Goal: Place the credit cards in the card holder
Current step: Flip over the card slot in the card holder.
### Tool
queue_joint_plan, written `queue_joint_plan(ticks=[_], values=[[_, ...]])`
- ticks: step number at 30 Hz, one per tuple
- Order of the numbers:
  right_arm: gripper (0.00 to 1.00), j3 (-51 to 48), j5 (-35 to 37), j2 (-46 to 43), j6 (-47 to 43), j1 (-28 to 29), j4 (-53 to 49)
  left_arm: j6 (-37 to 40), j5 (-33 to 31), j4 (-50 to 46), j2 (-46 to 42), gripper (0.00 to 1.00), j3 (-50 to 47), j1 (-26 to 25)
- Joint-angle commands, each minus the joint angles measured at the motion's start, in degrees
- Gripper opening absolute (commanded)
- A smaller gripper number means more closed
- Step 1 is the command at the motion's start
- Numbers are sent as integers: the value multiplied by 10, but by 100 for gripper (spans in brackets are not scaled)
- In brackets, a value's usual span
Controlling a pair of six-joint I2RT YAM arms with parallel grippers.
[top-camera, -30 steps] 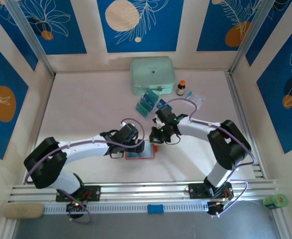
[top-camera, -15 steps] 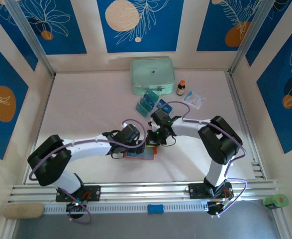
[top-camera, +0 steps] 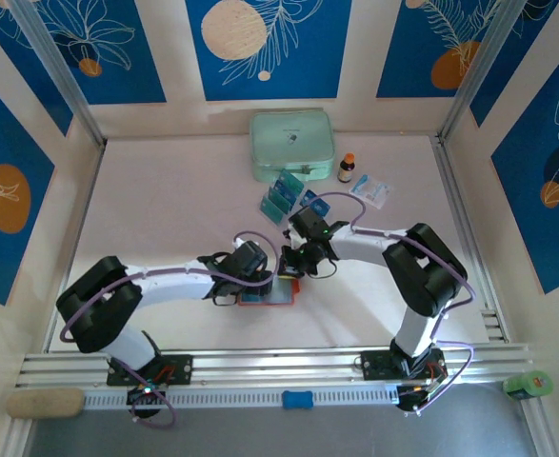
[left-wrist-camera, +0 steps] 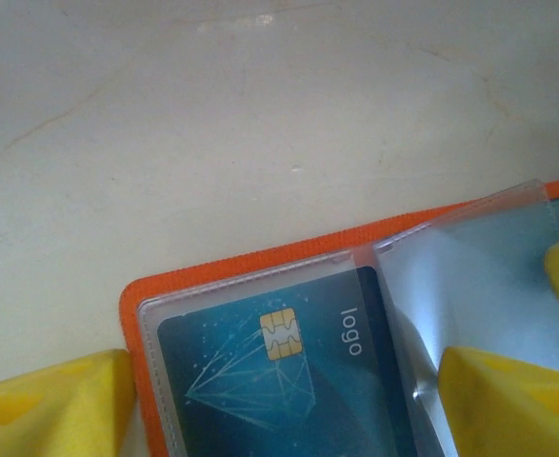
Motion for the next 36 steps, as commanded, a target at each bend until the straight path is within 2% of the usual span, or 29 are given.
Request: queue_joint_plan(ticks=[1, 5, 8, 23, 36], values=[[9, -14, 6, -42, 18, -3, -11, -3, 6, 18, -1, 80, -16, -6], [21, -32, 13, -51, 34, -3, 0, -4, 6, 25, -3, 74, -19, -6], [24, -36, 15, -40, 39, -3, 6, -5, 5, 31, -6, 73, -24, -6], [24, -22, -30, 12, 49, 1, 47, -7, 6, 39, -7, 74, -30, -6], [25, -22, -87, -20, 75, 2, 75, -12, -1, 31, -45, 80, -27, -6]])
